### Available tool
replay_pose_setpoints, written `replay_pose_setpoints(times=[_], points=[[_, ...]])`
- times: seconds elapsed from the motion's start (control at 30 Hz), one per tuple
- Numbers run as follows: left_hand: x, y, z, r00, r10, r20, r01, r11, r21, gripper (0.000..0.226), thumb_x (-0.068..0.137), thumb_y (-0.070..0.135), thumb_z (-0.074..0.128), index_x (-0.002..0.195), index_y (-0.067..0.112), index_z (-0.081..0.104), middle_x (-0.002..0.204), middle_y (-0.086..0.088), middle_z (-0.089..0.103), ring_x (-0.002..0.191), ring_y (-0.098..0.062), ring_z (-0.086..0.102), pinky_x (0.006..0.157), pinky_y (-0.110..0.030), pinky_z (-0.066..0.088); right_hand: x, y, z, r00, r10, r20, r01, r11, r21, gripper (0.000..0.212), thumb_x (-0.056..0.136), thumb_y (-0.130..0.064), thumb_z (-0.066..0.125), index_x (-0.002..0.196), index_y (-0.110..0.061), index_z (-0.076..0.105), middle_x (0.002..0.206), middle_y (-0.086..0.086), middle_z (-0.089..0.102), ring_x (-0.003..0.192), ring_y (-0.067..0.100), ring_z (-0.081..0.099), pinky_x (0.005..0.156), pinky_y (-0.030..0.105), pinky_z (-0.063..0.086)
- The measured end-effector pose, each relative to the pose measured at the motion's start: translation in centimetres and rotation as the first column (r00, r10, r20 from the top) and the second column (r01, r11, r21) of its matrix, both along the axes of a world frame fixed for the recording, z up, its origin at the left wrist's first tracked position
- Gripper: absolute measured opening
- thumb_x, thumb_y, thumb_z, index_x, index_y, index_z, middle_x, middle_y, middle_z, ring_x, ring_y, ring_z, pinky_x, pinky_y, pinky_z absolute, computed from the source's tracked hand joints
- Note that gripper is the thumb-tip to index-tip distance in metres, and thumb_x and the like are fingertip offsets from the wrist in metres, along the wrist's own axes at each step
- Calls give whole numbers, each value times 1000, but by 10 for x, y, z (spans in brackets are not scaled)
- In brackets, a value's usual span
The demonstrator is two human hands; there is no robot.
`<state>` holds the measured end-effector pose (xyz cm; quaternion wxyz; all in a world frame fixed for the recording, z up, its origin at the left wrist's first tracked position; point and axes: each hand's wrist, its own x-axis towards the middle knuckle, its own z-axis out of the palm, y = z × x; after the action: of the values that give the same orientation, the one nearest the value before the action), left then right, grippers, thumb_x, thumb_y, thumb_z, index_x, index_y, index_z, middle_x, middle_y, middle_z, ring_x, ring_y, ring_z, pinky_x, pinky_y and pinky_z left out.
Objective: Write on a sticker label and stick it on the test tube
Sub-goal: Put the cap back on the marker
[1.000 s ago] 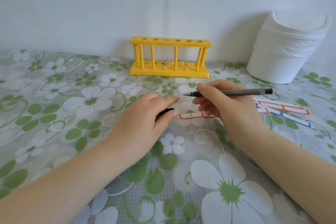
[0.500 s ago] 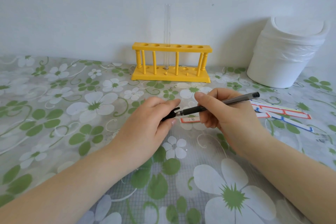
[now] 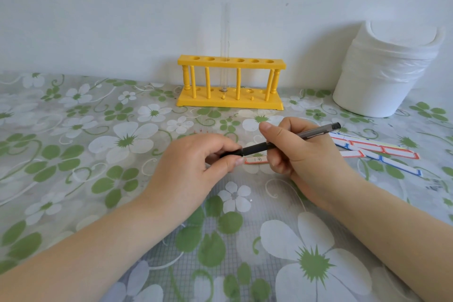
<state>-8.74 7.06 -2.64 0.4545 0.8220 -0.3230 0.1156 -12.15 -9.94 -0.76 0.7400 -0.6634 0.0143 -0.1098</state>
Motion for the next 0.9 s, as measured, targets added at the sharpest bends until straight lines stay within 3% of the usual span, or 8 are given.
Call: replay_pose_setpoints(times=[0.27,0.37,0.47,0.53,0.6,0.67,0.77,0.9], points=[[-1,-1,1,999,19,40,-20,1000,21,15,78,35,61,93,33,64,81,14,68,73,-6,65,69,-37,54,0,1,2,1000,-4,-8,4,1000,-23,39,79,-21,66,52,-12,39,37,1,49,36,14,39,38,19,32],[2,-2,-1,999,43,30,-44,999,17,7,82,29,64,86,28,69,71,13,68,73,-5,65,68,-36,54,2,-3,5,1000,17,-27,-19,997,-70,29,62,-34,72,57,-14,52,44,0,57,42,14,46,45,23,38],[4,-2,-1,995,86,54,-87,996,26,6,83,31,62,85,29,67,71,16,66,72,-3,64,68,-33,54,1,-13,9,999,31,-45,-40,976,-216,27,55,-29,79,74,-16,66,60,0,66,54,12,59,56,25,49],[6,-1,-1,991,122,50,-124,992,25,5,83,30,62,83,30,67,72,16,66,72,-2,63,69,-32,54,1,-23,10,995,-55,-83,14,904,-427,25,59,-19,82,80,-18,69,69,-3,68,60,3,62,62,17,52],[8,0,-2,984,171,51,-173,984,38,6,82,31,62,82,29,67,75,15,66,75,-1,62,71,-32,53,2,-33,12,989,-140,-54,70,748,-660,19,64,-19,81,81,-20,71,67,-10,63,55,-5,54,56,6,45],[10,1,-3,976,212,56,-216,974,64,8,82,34,61,80,28,67,76,14,66,76,-1,60,71,-33,52,3,-40,14,984,-169,-50,62,596,-801,16,66,-26,79,81,-22,72,62,-14,53,53,0,50,51,11,38],[13,1,-5,963,258,80,-268,953,144,13,80,40,58,76,30,65,74,14,62,76,-1,56,67,-28,48,3,-44,14,978,-155,-138,-43,502,-864,18,69,-34,77,83,-24,71,61,-17,48,59,3,45,52,19,30],[13,1,-5,947,302,106,-319,921,225,14,79,46,57,71,35,61,71,16,56,70,1,52,58,-19,37,5,-44,9,986,-114,-120,-59,436,-898,16,72,-33,74,83,-22,72,60,-18,47,59,0,45,49,11,36]])
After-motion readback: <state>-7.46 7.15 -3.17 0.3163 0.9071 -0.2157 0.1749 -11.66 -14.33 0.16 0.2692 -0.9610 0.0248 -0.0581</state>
